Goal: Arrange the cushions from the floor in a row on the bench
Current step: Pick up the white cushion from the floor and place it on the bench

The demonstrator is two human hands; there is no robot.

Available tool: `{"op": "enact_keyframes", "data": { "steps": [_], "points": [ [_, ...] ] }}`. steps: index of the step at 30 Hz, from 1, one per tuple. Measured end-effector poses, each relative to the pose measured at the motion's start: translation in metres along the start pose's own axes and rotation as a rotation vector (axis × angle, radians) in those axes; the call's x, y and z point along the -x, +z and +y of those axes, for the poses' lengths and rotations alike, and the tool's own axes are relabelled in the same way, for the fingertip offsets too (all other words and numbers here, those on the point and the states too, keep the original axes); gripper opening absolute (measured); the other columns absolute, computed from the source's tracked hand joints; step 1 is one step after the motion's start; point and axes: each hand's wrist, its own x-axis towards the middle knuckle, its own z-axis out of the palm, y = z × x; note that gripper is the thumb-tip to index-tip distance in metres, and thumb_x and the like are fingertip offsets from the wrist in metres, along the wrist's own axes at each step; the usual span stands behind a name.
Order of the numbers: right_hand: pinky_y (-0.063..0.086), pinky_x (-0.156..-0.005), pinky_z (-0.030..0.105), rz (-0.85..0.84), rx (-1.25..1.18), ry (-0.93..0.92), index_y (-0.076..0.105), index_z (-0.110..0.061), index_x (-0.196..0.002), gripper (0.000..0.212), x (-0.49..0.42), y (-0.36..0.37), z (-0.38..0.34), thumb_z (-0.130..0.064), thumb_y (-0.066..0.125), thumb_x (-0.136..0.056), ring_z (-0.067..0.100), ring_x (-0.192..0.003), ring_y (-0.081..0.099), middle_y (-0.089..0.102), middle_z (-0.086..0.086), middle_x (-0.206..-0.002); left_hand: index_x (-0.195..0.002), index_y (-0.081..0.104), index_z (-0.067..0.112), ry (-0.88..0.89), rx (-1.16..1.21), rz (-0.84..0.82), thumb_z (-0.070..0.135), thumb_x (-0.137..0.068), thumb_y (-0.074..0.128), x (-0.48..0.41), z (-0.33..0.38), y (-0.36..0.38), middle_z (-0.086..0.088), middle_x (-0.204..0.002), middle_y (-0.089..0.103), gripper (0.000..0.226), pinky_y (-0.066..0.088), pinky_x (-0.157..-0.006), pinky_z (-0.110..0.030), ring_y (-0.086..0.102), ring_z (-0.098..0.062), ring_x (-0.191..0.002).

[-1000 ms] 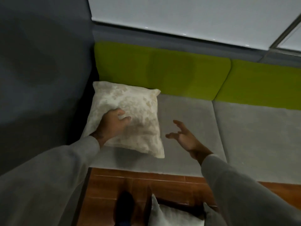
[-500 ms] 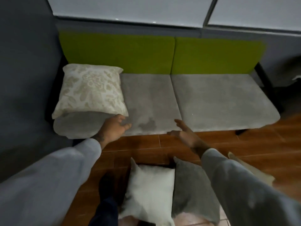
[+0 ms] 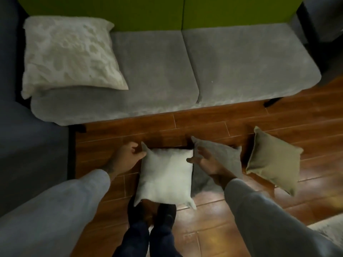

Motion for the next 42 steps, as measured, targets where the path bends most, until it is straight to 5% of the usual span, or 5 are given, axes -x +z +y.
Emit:
{"op": "enact_keyframes", "data": {
  "steps": [12, 16, 20, 26, 42],
  "points": [
    [0.038, -0.095, 0.040, 0.007, -0.006, 0.346, 0.022, -0.015, -0.158, 0.080, -0.175, 0.073, 0.197, -0.025, 0.068, -0.093, 0.033, -0.144, 0.034, 0.023, 0.011, -0.165, -0.151, 0.031, 0.015, -0.292, 0.041, -0.200, 0.061, -0.084, 0.060, -0.159, -0.152, 0.154, -0.012, -0.151, 0.042, 0.085, 0.040, -0.102, -0.042, 0.046, -0.032, -0.133],
    [0.037, -0.106, 0.047, 0.030, 0.008, 0.379, 0.020, -0.014, -0.159, 0.083, -0.247, 0.094, 0.262, -0.037, 0.066, -0.094, 0.036, -0.145, 0.032, 0.022, 0.012, -0.165, -0.146, 0.039, 0.017, -0.345, 0.045, -0.218, 0.080, -0.075, 0.049, -0.207, -0.212, 0.205, -0.010, -0.147, 0.047, 0.095, 0.041, -0.102, -0.042, 0.049, -0.034, -0.128],
    [0.042, -0.103, 0.041, 0.107, -0.068, 0.351, 0.045, -0.008, -0.141, 0.069, -0.299, 0.098, 0.306, -0.044, 0.069, -0.087, 0.037, -0.130, 0.051, 0.055, 0.014, -0.138, -0.145, 0.042, 0.021, -0.384, 0.134, -0.189, 0.092, -0.065, 0.041, -0.242, -0.249, 0.240, -0.006, -0.150, 0.044, 0.106, 0.035, -0.107, -0.045, 0.044, -0.031, -0.134],
    [0.043, -0.104, 0.064, 0.011, -0.274, 0.440, 0.044, -0.022, -0.144, 0.125, -0.331, 0.097, 0.357, -0.078, 0.086, -0.041, 0.035, -0.123, 0.059, 0.059, 0.007, -0.139, -0.144, 0.039, 0.037, -0.484, 0.515, -0.239, 0.092, -0.050, 0.061, -0.265, -0.272, 0.279, 0.011, -0.142, 0.051, 0.111, 0.033, -0.111, -0.050, 0.050, -0.016, -0.126],
    [0.062, -0.074, 0.043, 0.001, -0.481, 0.148, 0.065, -0.020, -0.128, 0.046, -0.244, 0.032, 0.215, -0.031, 0.077, -0.085, 0.033, -0.104, 0.072, 0.074, 0.010, -0.118, -0.124, 0.063, 0.034, -0.296, 0.542, -0.419, 0.068, -0.058, 0.079, -0.212, -0.127, 0.150, 0.007, -0.119, 0.071, 0.076, 0.036, -0.109, -0.048, 0.065, -0.020, -0.112]
  ]
}}
